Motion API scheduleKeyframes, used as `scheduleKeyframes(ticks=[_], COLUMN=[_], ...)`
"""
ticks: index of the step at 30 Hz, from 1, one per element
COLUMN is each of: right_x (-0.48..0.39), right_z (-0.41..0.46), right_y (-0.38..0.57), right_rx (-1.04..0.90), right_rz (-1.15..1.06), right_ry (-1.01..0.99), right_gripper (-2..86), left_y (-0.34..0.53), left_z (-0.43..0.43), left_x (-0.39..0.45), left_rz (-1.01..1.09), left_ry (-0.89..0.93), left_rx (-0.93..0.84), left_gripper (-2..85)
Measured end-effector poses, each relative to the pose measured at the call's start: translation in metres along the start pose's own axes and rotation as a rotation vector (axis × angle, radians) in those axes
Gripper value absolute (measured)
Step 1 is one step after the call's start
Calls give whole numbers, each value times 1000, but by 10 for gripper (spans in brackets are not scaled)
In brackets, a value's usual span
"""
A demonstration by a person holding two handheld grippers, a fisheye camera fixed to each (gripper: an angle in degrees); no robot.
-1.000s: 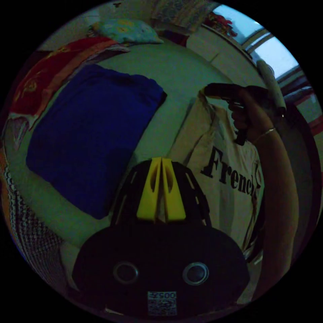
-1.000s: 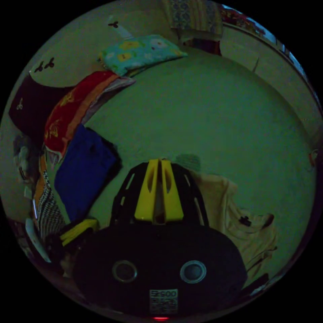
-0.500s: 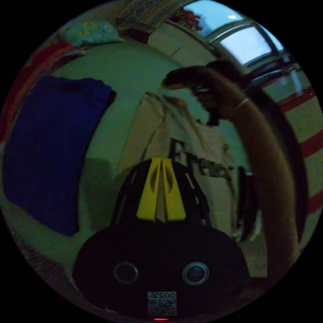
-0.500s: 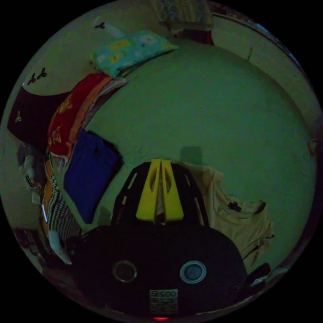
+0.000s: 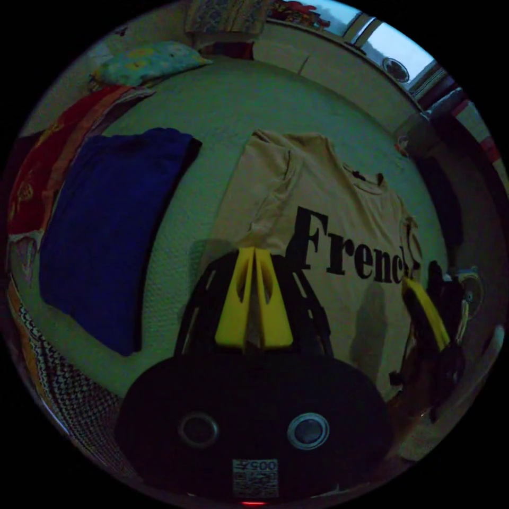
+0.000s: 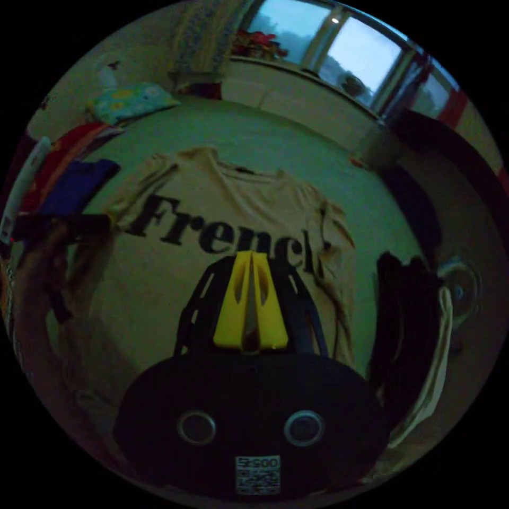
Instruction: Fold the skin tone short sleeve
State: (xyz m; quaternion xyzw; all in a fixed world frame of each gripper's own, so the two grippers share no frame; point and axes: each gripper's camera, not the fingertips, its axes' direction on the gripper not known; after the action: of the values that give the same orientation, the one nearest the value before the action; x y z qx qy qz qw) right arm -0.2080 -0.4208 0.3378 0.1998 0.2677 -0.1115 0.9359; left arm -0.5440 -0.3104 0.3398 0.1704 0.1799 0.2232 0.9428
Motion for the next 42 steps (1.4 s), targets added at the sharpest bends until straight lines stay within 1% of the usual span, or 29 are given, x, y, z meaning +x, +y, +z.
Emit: scheduleKeyframes(ticks=[2,3,6,11,14,16,19,23,28,34,42], right_x=[25,29,48,85,98,106,128,157,176,180,194], right_z=[15,17,13,15,10,7,5,3,-4,-20,-37], right_y=[21,24,40,72,89,100,116,135,158,183,211], right_rx=[-123,-146,-136,-170,-190,-182,-198,-221,-220,-199,-197], right_rz=[29,17,-31,89,78,76,138,172,187,120,122], right_ry=[-64,-91,-135,-205,-195,-192,-246,-329,-340,-247,-214], right_gripper=[-15,-15,-14,-10,-10,-10,-10,-10,-9,-9,-10], left_y=[4,8,18,26,35,45,56,70,78,87,88], left_z=[3,4,6,7,6,-3,-15,-14,3,18,26], left_x=[18,29,58,97,122,137,158,188,240,291,309], left_rz=[-4,4,19,-9,-6,-13,-22,41,148,263,246], left_ry=[-33,-62,-128,-179,-238,-221,-234,-155,7,23,53], left_rx=[7,20,56,51,86,204,276,265,183,128,74], left_gripper=[-3,-3,-3,-2,-1,1,2,2,2,1,0])
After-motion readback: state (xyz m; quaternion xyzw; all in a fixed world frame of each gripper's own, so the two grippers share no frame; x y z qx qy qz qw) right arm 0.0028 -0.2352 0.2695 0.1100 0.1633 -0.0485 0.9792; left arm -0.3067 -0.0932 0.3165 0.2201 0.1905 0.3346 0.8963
